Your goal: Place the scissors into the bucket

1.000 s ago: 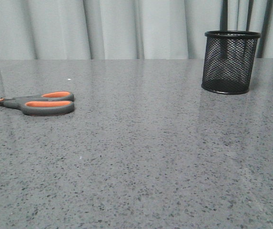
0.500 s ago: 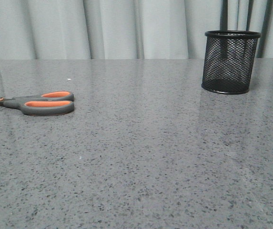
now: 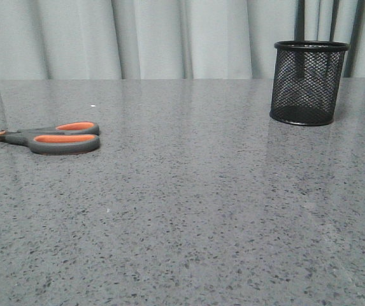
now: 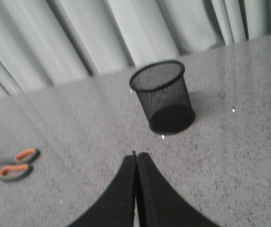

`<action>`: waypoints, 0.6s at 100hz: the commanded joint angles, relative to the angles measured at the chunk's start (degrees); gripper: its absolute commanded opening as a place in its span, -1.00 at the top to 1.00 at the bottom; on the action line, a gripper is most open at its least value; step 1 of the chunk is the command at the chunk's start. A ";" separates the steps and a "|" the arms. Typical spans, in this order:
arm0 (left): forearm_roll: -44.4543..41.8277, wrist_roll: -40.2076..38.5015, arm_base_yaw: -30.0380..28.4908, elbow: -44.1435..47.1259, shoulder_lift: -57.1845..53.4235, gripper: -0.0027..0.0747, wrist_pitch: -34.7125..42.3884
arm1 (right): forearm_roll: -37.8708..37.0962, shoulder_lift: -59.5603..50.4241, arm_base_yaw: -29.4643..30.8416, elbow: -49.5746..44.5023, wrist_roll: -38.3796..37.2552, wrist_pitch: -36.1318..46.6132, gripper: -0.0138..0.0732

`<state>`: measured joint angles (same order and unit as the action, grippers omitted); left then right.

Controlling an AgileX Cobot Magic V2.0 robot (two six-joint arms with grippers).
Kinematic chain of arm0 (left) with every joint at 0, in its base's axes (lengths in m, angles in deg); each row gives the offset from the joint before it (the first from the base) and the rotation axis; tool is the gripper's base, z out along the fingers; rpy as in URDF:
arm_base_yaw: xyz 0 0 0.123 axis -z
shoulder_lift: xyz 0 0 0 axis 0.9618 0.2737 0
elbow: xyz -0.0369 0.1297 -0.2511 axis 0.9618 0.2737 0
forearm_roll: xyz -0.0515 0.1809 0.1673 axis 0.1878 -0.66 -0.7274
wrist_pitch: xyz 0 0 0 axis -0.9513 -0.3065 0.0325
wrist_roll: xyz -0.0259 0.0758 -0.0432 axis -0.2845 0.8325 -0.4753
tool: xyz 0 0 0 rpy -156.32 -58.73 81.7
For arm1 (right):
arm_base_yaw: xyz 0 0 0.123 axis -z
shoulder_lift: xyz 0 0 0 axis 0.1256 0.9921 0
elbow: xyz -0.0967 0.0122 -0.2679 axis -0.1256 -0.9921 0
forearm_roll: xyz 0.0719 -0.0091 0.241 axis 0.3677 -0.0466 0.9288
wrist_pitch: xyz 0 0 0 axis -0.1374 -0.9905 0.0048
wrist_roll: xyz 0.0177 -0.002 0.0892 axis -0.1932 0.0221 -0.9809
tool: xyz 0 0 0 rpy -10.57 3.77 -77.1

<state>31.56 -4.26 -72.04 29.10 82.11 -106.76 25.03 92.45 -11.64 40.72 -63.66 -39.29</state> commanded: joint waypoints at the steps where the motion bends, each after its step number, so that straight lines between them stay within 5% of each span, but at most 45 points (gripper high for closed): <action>1: -0.99 4.94 -0.12 -7.98 6.02 0.99 -3.63 | -2.14 6.36 0.38 6.73 0.35 -2.97 0.79; 27: -0.79 9.26 -0.12 -20.52 16.21 0.99 -13.55 | -2.55 16.92 -0.20 17.61 0.35 -14.18 0.79; 60: -0.79 9.53 -0.12 -23.88 20.68 0.99 -19.00 | -3.47 22.36 -0.20 24.14 0.35 -23.60 0.79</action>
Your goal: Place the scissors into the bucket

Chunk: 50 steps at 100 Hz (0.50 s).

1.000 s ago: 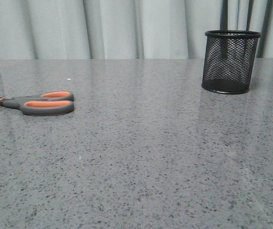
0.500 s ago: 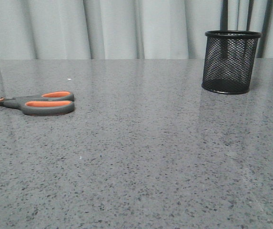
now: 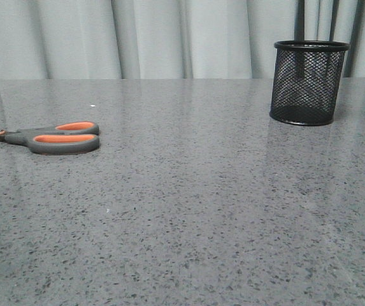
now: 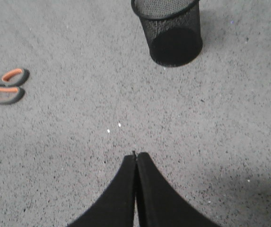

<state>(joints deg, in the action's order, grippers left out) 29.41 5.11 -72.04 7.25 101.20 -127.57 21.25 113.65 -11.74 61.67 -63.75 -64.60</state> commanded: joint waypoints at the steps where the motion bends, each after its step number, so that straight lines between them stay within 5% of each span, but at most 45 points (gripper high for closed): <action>1: 1.36 0.16 -0.12 -2.03 1.60 0.99 1.81 | 0.31 1.16 -0.09 3.29 0.44 1.71 0.79; 34: 3.33 0.16 -0.12 -2.03 2.36 0.96 1.68 | 0.31 1.16 -0.09 4.58 0.44 -0.11 0.78; 50: 3.55 0.16 -0.12 -2.03 2.36 0.57 0.28 | 1.46 1.16 -0.09 4.58 0.44 -1.92 0.75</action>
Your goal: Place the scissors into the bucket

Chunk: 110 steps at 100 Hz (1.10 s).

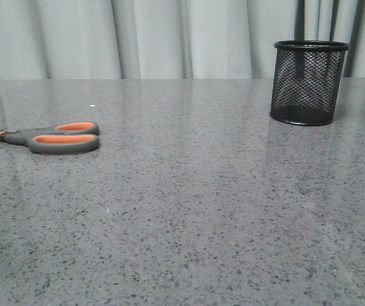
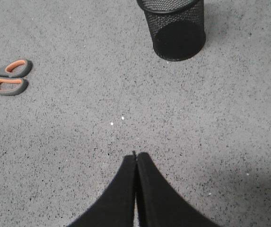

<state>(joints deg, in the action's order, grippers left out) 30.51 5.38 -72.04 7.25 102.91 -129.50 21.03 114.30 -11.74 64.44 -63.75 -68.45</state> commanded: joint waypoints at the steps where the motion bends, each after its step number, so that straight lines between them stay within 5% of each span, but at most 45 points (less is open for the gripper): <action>1: 2.62 -0.11 -0.12 -2.03 0.66 0.52 2.21 | 1.69 0.50 -0.09 1.81 0.44 1.92 0.74; 17: 4.30 -0.11 -0.12 -2.03 0.77 -0.04 1.24 | 1.94 0.50 -0.09 1.81 0.44 1.24 0.36; 37: 9.07 5.56 -0.12 -2.17 3.36 -0.09 -3.52 | 2.24 0.50 -0.10 1.81 0.44 0.86 -0.20; 80: 10.45 23.74 -0.12 -9.01 17.53 -0.09 -10.56 | 4.48 0.50 -1.03 1.81 0.44 1.08 -0.20; 102: 10.77 48.28 -0.12 -11.38 22.66 -0.09 -9.67 | 4.48 0.50 -2.67 1.81 0.44 1.22 -0.20; 110: 11.05 51.63 -0.12 -12.17 24.12 -0.09 -7.92 | 4.48 0.50 -3.21 1.81 0.44 1.22 -0.20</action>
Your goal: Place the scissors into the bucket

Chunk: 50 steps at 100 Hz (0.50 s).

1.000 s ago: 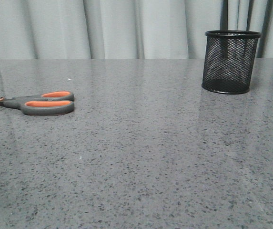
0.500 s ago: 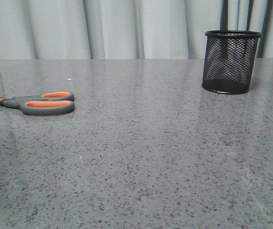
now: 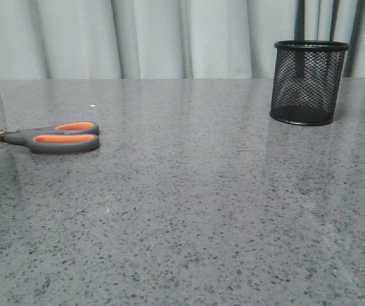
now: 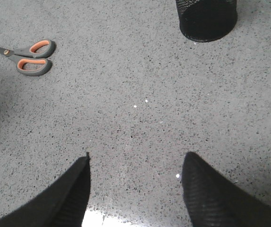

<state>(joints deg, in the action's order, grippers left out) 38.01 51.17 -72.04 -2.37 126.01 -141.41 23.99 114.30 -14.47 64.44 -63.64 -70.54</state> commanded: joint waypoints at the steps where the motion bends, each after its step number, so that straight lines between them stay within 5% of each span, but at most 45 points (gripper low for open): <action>1: 3.55 6.03 -0.12 -2.56 1.34 -0.09 4.09 | 1.52 0.50 -0.49 1.81 0.33 3.31 -0.20; 50: -3.51 14.29 0.31 -12.28 16.41 -0.09 -0.90 | 1.52 0.50 -2.08 1.81 1.02 3.31 -0.20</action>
<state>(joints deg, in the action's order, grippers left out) 35.97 64.88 -72.04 -10.75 140.99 -141.94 23.99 114.30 -16.40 64.44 -63.44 -70.54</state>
